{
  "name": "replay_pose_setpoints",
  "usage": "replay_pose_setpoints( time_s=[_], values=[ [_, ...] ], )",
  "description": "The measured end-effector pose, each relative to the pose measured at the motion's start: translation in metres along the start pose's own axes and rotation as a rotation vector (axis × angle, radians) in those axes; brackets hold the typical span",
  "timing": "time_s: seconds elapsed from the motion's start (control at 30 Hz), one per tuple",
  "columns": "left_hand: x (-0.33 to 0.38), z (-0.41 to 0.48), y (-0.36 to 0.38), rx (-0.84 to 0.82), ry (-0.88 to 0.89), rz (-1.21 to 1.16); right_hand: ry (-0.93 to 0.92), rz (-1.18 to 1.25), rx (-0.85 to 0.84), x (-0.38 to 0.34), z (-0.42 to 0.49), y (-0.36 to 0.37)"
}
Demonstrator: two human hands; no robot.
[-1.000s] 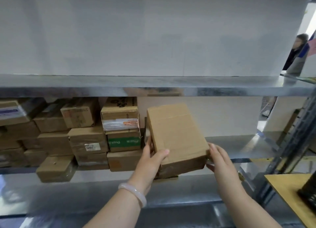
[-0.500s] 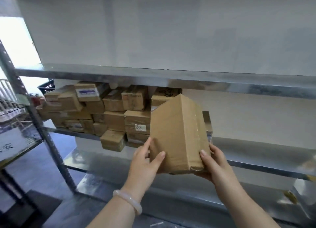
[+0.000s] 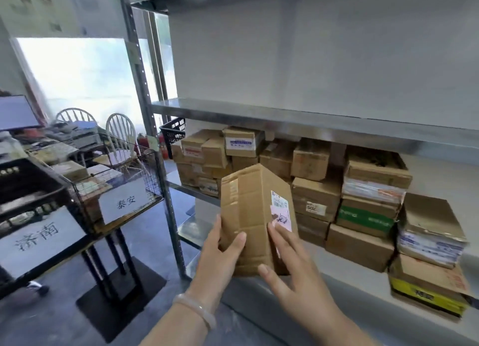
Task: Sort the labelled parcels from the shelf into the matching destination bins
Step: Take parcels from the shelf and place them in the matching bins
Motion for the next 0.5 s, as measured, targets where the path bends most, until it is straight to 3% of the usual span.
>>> replay_pose_setpoints(
  time_s=[0.17, 0.33, 0.5],
  values=[
    [0.015, 0.009, -0.069, -0.065, 0.033, -0.181, -0.155, -0.11, -0.001, -0.068, 0.035, 0.059],
    [0.023, 0.02, -0.163, 0.082, 0.044, -0.297, -0.247, -0.052, -0.062, -0.119, 0.067, 0.117],
    [0.03, 0.025, -0.248, 0.162, 0.009, -0.376, -0.13, 0.087, 0.092, -0.151, 0.108, 0.149]
  ],
)
Point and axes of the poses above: each hand's wrist, its own z-axis towards the middle knuckle, its own y-axis out of the palm, x = y × z, the point moved 5 cm from there along z, towards the middle knuckle, and after that the axes turned 8 degrees about -z, right-handed, at the moved point
